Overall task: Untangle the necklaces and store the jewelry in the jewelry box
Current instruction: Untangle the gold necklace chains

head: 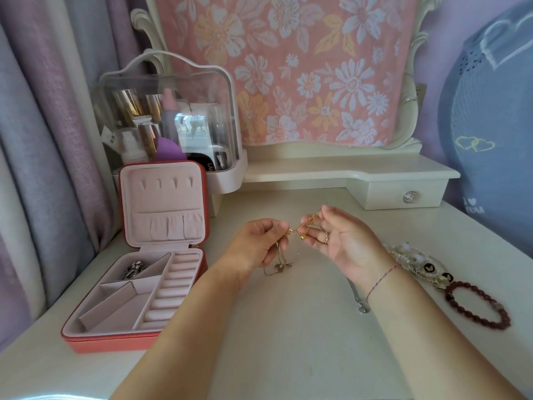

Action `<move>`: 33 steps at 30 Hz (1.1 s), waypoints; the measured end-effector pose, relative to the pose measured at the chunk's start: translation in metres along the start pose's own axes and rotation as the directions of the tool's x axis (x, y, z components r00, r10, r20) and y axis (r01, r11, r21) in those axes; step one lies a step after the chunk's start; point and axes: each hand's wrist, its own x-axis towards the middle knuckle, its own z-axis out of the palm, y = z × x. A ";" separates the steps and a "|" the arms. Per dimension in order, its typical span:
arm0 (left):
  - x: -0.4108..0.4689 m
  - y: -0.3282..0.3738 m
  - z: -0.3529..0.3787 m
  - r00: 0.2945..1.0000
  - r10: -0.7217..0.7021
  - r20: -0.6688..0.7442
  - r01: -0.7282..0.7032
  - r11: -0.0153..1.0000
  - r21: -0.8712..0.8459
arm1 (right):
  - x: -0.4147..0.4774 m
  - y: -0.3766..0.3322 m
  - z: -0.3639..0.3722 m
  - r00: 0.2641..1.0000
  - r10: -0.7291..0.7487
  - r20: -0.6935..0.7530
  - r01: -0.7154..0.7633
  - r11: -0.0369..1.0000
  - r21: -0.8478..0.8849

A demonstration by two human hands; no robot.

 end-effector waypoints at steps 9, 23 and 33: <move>0.003 0.002 0.003 0.993 0.011 -0.120 -0.009 1.000 0.017 | 0.002 0.000 -0.001 0.998 0.009 -0.068 -0.007 0.999 0.031; 0.004 -0.001 0.000 0.956 0.064 -0.285 -0.009 0.982 0.191 | -0.002 -0.004 0.003 0.995 0.024 -0.098 -0.021 0.999 0.025; 0.005 0.004 -0.009 0.937 0.010 -0.350 -0.093 0.971 -0.221 | 0.002 0.001 -0.004 0.992 0.093 -0.081 -0.100 0.990 -0.094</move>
